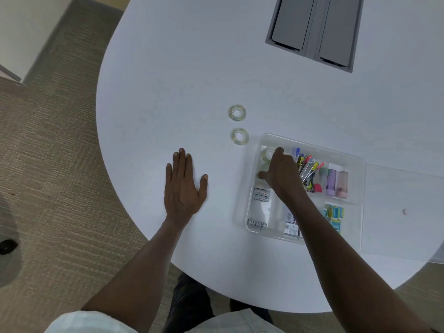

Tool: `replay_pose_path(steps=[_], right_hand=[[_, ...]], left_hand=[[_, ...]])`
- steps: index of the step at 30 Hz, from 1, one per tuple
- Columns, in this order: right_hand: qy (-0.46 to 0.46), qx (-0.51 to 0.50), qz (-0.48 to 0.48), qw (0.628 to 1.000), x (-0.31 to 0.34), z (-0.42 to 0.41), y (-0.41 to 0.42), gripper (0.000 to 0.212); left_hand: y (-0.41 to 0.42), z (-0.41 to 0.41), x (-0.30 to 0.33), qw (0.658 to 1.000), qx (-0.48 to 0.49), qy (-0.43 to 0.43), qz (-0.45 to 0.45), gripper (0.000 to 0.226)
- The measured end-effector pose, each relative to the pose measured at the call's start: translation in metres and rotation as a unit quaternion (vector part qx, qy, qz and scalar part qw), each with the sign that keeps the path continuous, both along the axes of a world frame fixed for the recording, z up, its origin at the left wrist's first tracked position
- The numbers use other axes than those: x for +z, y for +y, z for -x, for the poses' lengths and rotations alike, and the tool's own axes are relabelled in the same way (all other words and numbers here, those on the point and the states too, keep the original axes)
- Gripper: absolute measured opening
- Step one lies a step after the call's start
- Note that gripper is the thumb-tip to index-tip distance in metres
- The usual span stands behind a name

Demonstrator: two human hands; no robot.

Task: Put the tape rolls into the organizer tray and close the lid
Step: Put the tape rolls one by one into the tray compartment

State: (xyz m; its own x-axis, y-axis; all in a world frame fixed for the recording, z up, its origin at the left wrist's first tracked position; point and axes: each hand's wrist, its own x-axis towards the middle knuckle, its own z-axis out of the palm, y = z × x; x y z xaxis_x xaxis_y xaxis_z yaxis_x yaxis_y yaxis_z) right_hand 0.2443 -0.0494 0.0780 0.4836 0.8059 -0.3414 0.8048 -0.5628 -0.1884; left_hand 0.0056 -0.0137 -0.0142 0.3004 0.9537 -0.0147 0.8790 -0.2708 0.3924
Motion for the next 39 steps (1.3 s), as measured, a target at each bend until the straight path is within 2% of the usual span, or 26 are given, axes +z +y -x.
replay_pose_path(steps=[2, 5, 8, 11, 14, 17, 21, 23, 27, 33, 39], right_hand=[[0.008, -0.009, -0.009, 1.000, -0.002, -0.002, -0.001, 0.063], [-0.027, 0.014, -0.036, 0.999, -0.001, -0.007, -0.004, 0.048], [-0.057, 0.021, -0.104, 0.993, 0.006, -0.008, -0.004, 0.029], [-0.025, -0.003, -0.170, 0.985, 0.017, -0.004, 0.006, 0.018], [-0.009, 0.031, -0.221, 0.975, 0.017, 0.002, 0.025, 0.013], [-0.013, 0.107, -0.216, 0.970, 0.006, 0.009, 0.048, 0.016], [-0.068, 0.198, -0.117, 0.971, -0.011, 0.020, 0.073, 0.028], [-0.114, 0.219, -0.085, 0.965, -0.017, 0.023, 0.080, 0.033], [-0.112, 0.230, -0.035, 0.966, -0.022, 0.028, 0.086, 0.034], [-0.060, 0.208, -0.088, 0.972, -0.029, 0.030, 0.085, 0.026], [0.009, 0.110, -0.233, 0.966, 0.012, 0.025, 0.075, 0.052]], left_hand=[[0.000, 0.000, 0.000, 1.000, 0.000, -0.001, 0.001, 0.070], [0.000, 0.000, 0.000, 1.000, 0.002, -0.001, 0.002, 0.070], [0.000, 0.000, 0.000, 1.000, 0.001, -0.001, -0.001, 0.070], [0.000, 0.000, 0.000, 1.000, 0.001, 0.002, -0.003, 0.070], [0.000, -0.001, -0.001, 1.000, 0.001, 0.002, -0.003, 0.070], [0.000, 0.000, -0.001, 1.000, 0.002, 0.001, -0.003, 0.070], [0.000, 0.000, -0.001, 1.000, 0.004, 0.004, -0.005, 0.070], [0.000, -0.001, -0.001, 1.000, 0.004, 0.004, -0.007, 0.069], [0.000, -0.001, -0.002, 1.000, 0.004, 0.000, -0.010, 0.069], [0.000, -0.001, -0.003, 1.000, 0.005, -0.005, -0.007, 0.069], [0.000, 0.000, -0.002, 1.000, 0.003, -0.002, -0.011, 0.069]])
